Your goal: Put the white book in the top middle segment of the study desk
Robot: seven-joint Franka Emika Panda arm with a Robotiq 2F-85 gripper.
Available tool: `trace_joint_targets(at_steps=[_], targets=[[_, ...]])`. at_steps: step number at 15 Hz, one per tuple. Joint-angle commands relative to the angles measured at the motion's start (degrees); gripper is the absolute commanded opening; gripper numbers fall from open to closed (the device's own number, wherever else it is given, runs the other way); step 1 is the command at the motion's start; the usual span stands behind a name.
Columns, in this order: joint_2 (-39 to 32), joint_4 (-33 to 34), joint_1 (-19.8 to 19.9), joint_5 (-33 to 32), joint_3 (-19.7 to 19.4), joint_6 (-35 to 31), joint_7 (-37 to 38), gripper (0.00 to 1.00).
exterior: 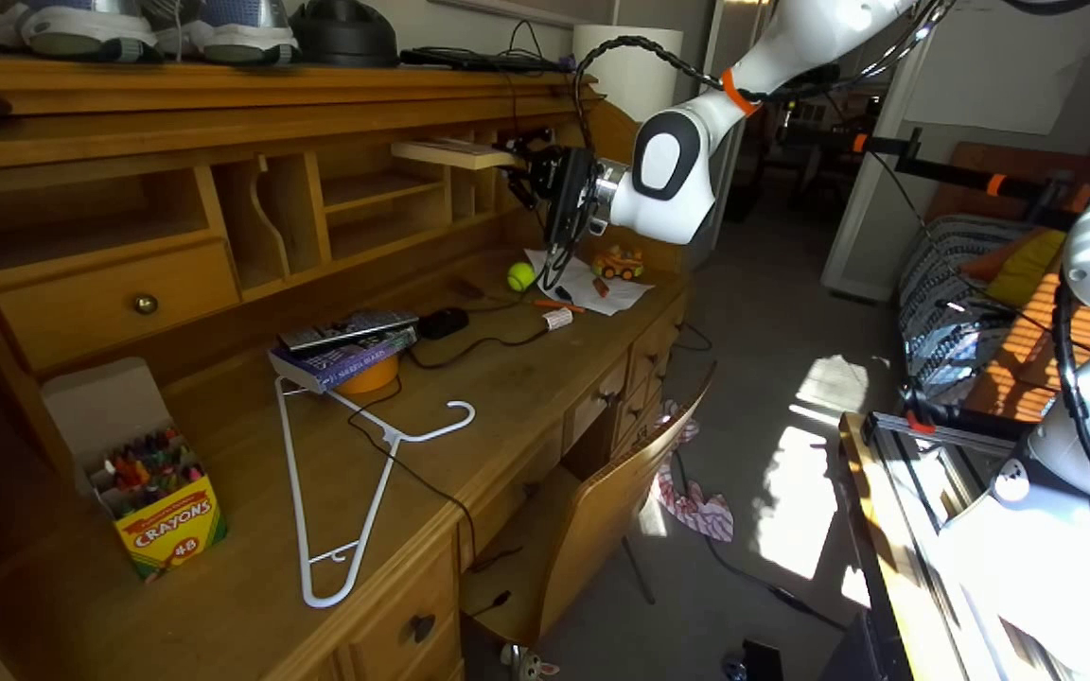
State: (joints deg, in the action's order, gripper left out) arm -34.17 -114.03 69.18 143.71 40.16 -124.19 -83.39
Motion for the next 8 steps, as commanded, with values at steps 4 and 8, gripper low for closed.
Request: trace_joint_targets(at_steps=[4, 8], targets=[[-10.7, 2.1, 8.4, 0.0, 12.8, -5.2, -13.9, 0.06], [-17.7, 4.0, 11.1, 0.0, 17.7, -8.1, -21.7, 0.06]])
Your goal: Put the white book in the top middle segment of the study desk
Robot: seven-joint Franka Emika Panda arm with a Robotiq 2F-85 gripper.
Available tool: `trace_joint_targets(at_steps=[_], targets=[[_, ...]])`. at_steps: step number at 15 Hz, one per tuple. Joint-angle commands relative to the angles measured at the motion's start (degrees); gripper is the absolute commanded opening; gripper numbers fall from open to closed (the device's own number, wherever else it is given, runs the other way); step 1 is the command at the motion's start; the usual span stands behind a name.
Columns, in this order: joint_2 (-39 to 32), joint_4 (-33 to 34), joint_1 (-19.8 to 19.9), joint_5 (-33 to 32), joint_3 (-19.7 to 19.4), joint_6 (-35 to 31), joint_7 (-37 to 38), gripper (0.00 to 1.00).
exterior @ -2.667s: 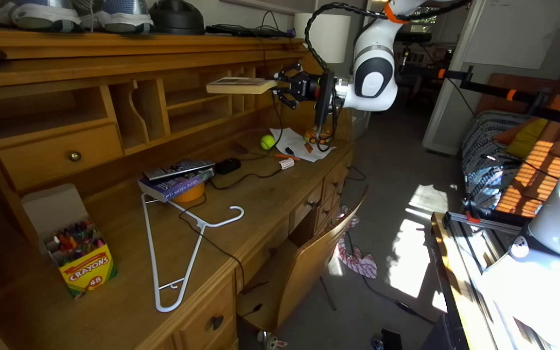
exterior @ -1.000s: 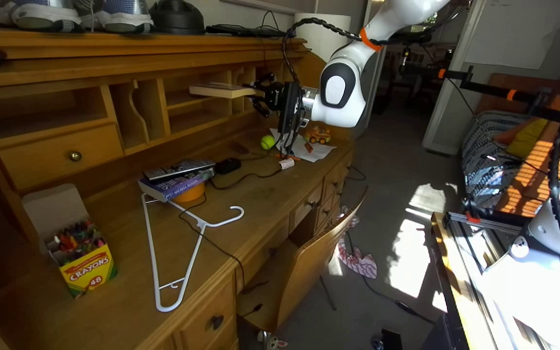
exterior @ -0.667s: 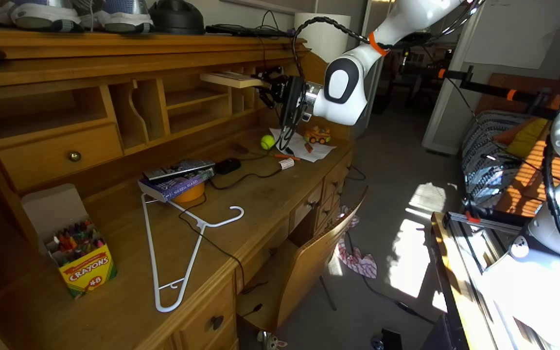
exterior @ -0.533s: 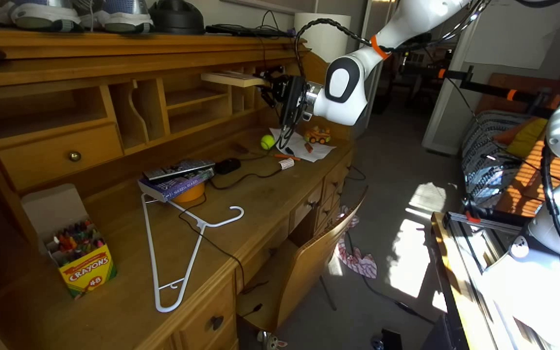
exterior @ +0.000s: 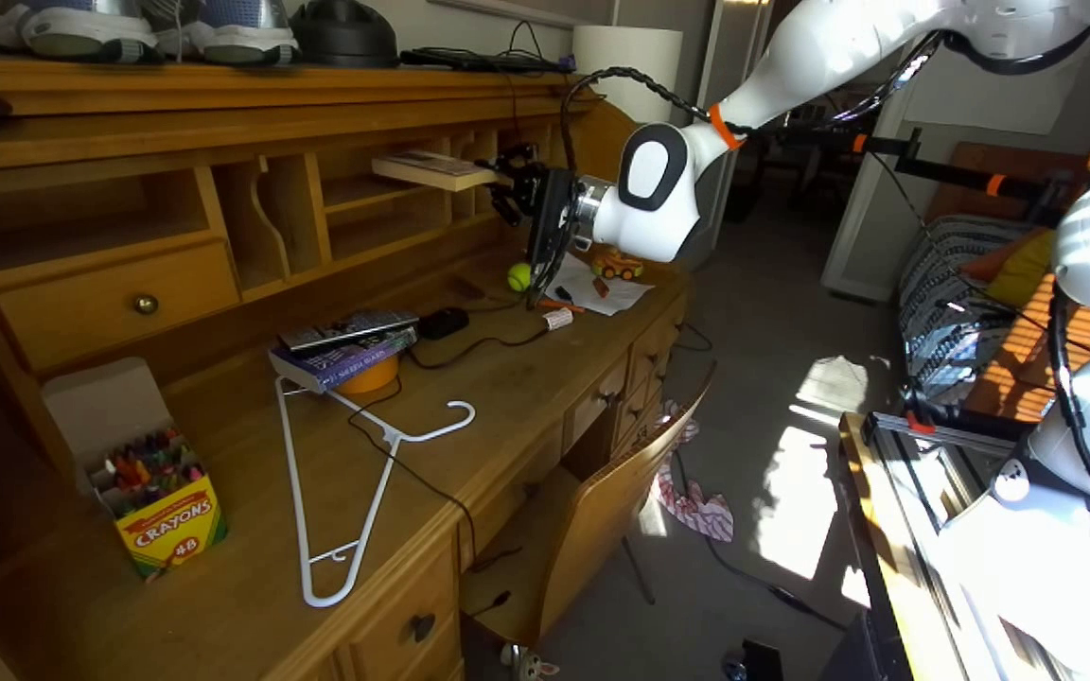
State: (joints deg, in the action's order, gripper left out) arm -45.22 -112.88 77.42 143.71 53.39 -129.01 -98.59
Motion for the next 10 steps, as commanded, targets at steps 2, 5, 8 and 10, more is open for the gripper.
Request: trace_joint_targets(at_steps=[2, 5, 8, 10], targets=[[-11.0, 4.6, 4.6, 0.0, 7.0, -5.7, -10.8, 0.06], [-16.4, 7.0, 6.2, 0.0, 9.8, -8.8, -16.0, 0.06], [-20.2, 8.4, 6.9, 0.0, 11.8, -10.8, -19.6, 0.06], [-22.5, 9.0, 6.9, 0.0, 12.9, -11.3, -21.9, 0.06]])
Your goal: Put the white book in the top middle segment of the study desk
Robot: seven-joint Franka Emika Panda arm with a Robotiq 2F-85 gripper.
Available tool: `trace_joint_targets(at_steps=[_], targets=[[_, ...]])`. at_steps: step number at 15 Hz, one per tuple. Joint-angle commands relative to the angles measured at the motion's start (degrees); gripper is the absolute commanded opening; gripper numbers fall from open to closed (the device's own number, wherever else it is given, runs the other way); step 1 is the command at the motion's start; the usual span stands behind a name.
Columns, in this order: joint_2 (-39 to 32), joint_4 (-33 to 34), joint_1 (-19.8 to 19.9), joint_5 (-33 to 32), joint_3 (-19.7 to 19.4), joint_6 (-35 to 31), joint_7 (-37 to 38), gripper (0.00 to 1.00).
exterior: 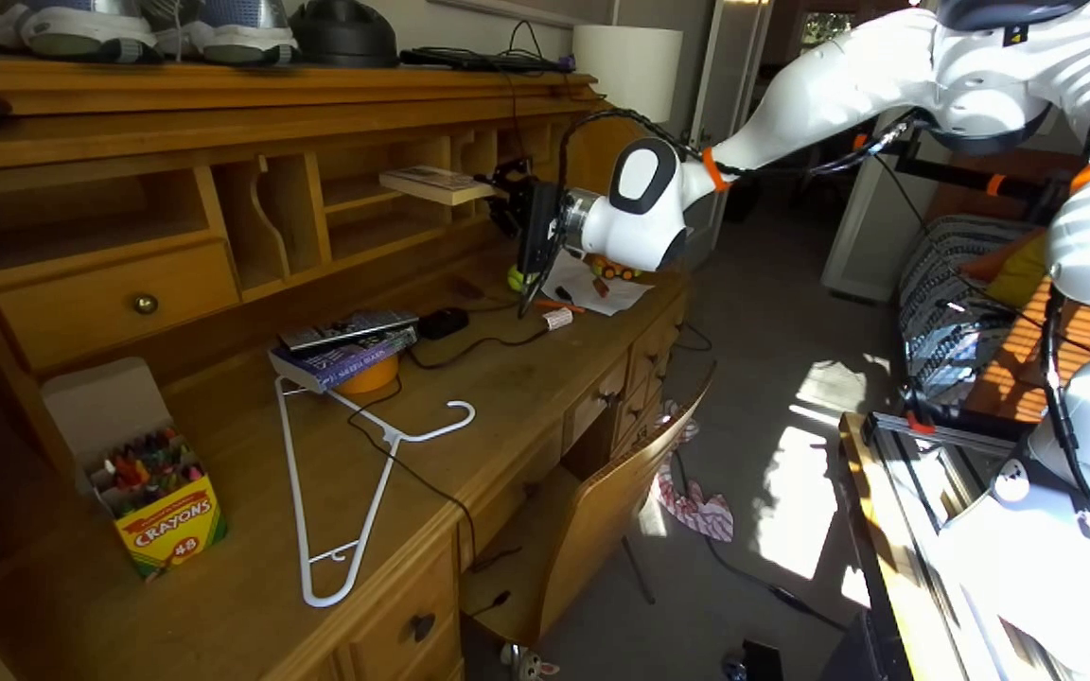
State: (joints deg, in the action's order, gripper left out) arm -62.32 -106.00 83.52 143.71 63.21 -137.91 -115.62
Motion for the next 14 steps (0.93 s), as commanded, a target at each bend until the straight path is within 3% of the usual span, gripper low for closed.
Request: trace_joint_targets(at_steps=[1, 14], targets=[[-6.5, 2.4, 0.8, 0.0, 3.6, -2.5, -6.2, 0.06], [-19.2, 7.7, 0.6, 0.0, 10.4, -5.5, -19.9, 0.06]])
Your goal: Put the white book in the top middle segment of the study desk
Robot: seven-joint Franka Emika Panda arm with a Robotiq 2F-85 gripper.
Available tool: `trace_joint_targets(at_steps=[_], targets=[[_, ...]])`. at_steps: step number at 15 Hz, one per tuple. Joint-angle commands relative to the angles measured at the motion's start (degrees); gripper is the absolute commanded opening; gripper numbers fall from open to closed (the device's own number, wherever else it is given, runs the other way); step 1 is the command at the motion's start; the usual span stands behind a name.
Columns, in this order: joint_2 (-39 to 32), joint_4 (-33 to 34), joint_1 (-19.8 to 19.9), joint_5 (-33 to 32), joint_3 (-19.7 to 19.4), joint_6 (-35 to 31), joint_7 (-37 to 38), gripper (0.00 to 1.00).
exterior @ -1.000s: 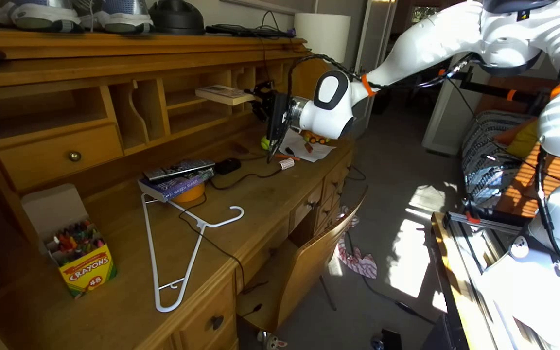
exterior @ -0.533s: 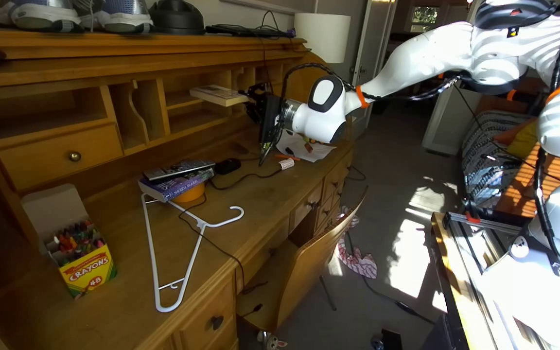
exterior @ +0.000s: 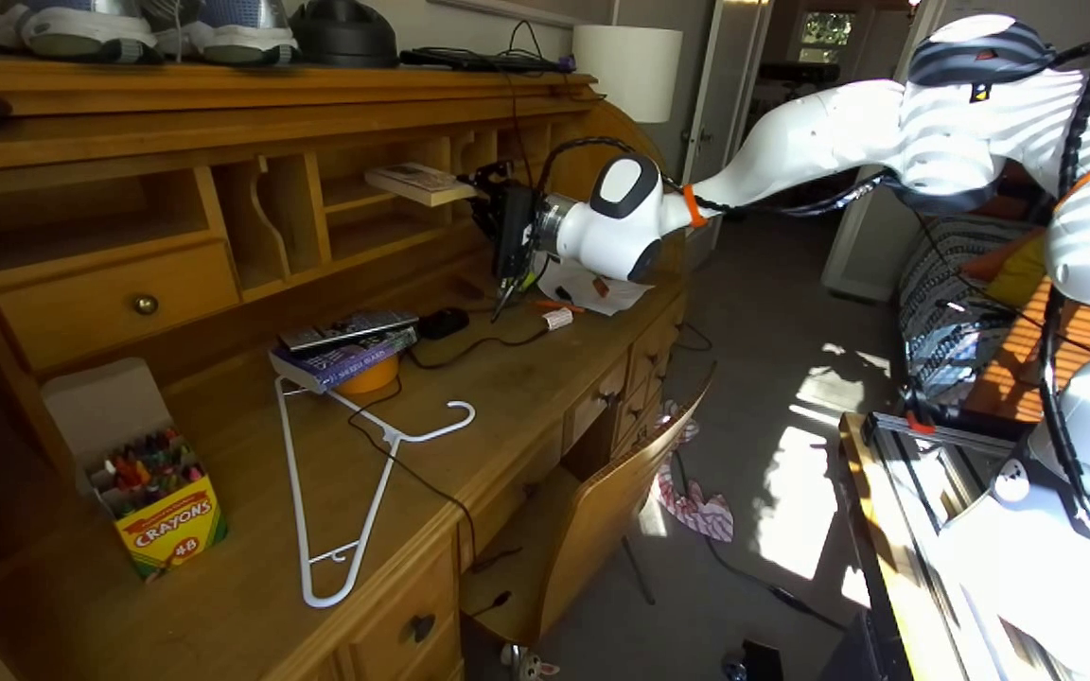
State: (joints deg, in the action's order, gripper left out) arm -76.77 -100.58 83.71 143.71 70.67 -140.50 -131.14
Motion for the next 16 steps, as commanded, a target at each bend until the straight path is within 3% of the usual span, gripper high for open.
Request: trace_joint_targets(at_steps=[1, 9, 16], targets=[[-5.3, 2.6, 0.3, 0.0, 3.4, -3.2, -5.1, 0.06], [-7.4, 7.0, -1.6, 0.0, 6.1, -7.8, -8.3, 0.06], [-6.4, 12.4, -5.2, 0.0, 6.2, -11.7, -7.4, 0.06]])
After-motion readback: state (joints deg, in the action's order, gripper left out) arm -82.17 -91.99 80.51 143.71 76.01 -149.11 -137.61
